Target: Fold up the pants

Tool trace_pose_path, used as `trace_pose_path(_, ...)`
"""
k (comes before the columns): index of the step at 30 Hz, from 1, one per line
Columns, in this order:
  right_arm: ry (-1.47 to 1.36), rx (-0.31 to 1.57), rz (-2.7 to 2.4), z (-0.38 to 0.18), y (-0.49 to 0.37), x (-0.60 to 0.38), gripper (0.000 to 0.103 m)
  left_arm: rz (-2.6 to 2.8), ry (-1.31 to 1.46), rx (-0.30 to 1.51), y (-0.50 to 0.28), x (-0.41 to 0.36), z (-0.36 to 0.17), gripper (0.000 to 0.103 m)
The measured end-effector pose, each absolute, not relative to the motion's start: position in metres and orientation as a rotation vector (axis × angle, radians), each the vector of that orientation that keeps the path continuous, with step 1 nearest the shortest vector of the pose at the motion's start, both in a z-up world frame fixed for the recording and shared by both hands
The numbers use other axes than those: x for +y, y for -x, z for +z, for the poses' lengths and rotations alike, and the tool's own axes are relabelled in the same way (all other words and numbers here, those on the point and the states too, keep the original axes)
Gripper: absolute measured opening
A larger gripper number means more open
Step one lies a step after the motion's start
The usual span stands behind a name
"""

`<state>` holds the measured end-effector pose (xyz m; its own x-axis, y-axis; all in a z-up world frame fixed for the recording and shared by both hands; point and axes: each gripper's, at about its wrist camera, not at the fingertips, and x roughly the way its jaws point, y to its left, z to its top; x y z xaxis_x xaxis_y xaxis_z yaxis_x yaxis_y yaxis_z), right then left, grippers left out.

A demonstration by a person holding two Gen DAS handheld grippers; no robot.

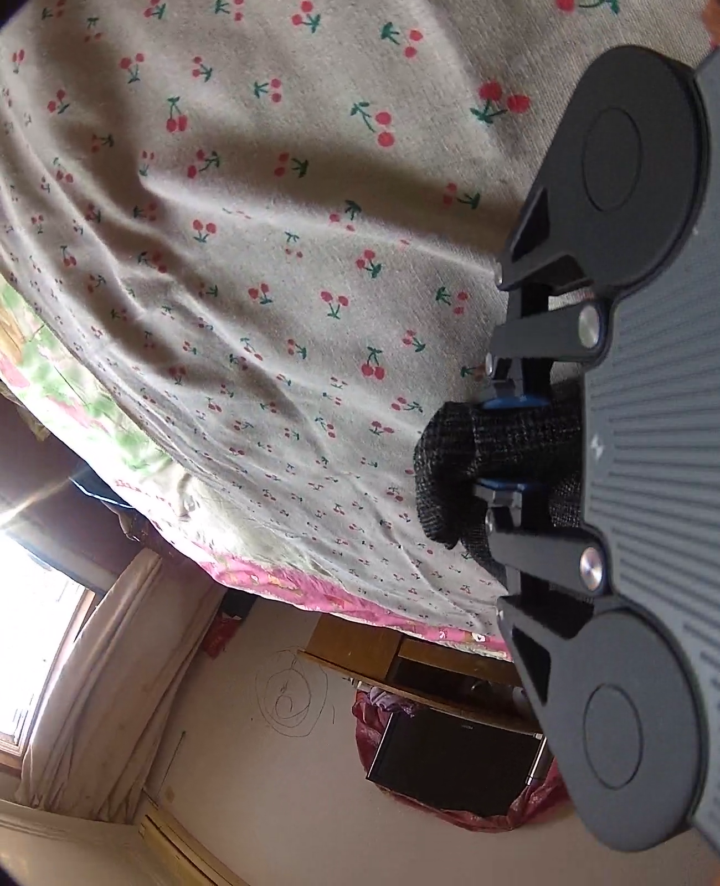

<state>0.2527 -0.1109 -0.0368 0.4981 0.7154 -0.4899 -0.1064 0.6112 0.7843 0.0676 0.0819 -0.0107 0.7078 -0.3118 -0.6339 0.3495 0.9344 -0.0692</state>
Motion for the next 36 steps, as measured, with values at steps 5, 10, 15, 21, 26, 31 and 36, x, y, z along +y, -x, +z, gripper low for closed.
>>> trace_pose_path(5, -0.631, 0.981, 0.532, -0.037, -0.285, -0.091, 0.021, -0.387, -0.035, 0.784, -0.076, 0.079, -0.021, 0.038)
trace_pose_path(10, -0.647, 0.998, 0.507, -0.053, -0.296, -0.083, 0.033, -0.367, 0.014, 0.766, -0.078, 0.088, -0.019, 0.034)
trace_pose_path(15, -0.635, 1.007, 0.544, -0.041, -0.289, -0.103, 0.034, -0.430, -0.012, 0.607, -0.045, 0.083, 0.011, 0.035)
trace_pose_path(21, -0.563, 1.028, 0.587, -0.036, -0.290, -0.097, 0.042, -0.420, -0.143, 0.531, -0.076, 0.056, 0.009, 0.044)
trace_pose_path(26, -0.498, 0.998, 0.600, -0.030, -0.306, -0.088, 0.032, -0.458, -0.129, 0.688, -0.119, 0.051, -0.019, 0.043)
trace_pose_path(31, -0.522, 0.984, 0.579, -0.035, -0.332, -0.085, 0.003, -0.472, -0.090, 0.678, -0.108, 0.061, -0.031, 0.043)
trace_pose_path(36, -0.587, 0.934, 0.545, -0.028, -0.340, -0.093, 0.008, -0.485, 0.003, 0.669, -0.110, 0.077, -0.029, 0.041)
